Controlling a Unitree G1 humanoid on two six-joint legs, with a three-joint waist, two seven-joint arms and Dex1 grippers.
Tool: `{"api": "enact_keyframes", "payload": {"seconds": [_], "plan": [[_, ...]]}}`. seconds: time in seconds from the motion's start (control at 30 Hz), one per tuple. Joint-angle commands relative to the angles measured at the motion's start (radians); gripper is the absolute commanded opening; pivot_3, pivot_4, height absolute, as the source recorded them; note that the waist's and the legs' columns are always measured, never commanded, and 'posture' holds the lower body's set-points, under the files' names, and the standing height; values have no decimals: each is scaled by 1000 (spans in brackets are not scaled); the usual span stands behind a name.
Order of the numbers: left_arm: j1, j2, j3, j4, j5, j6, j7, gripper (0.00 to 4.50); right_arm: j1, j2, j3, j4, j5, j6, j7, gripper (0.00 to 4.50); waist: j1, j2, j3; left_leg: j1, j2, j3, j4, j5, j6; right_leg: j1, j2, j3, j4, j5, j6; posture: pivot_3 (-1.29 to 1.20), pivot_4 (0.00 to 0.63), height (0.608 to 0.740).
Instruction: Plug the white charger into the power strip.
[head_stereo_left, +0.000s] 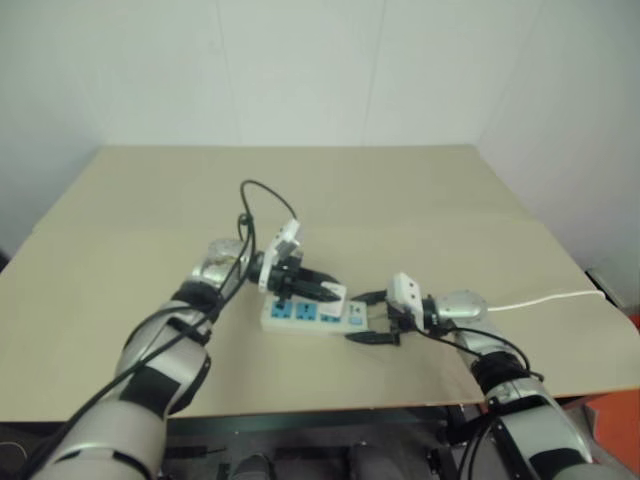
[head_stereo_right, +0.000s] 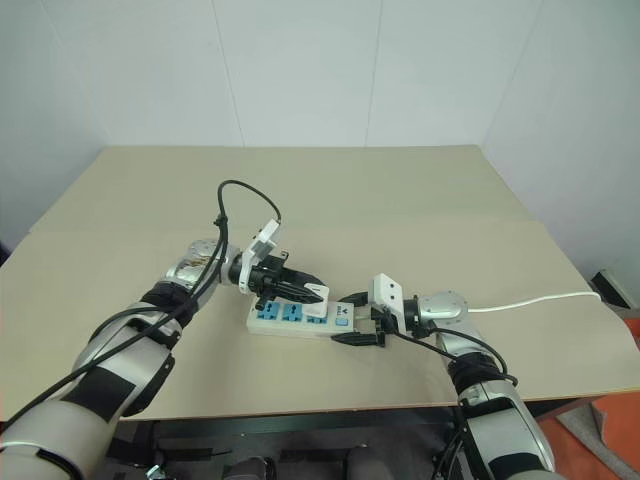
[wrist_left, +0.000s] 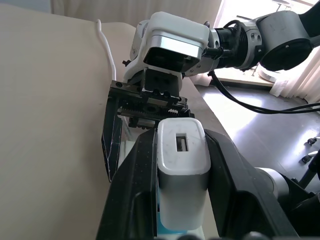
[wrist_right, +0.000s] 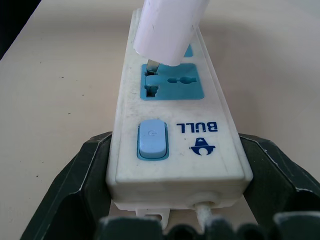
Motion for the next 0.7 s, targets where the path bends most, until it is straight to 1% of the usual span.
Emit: {"api": "enact_keyframes", "payload": {"seconds": [0.03, 0.43, 0.7], "plan": [[1, -8, -1, 11, 22, -32, -4, 1012, 34, -5, 37, 29, -68, 0, -14, 3406, 0, 0, 0, 0, 0, 0, 0, 0, 0, 0, 0, 0, 0, 0, 0, 0, 150, 740], [9, -40, 40, 54, 62, -55, -4, 1012, 35, -9, 36, 29, -72, -4, -17, 3406, 0, 0, -2, 1, 0, 0, 0, 0, 0, 2, 0, 0, -1, 0, 0, 0, 150, 740], [32, -45, 49, 75, 124, -123, -4, 1012, 36, -8, 33, 27, -71, -8, -22, 3406, 0, 0, -2, 2, 0, 0, 0, 0, 0, 2, 0, 0, -1, 0, 0, 0, 150, 740]]}}
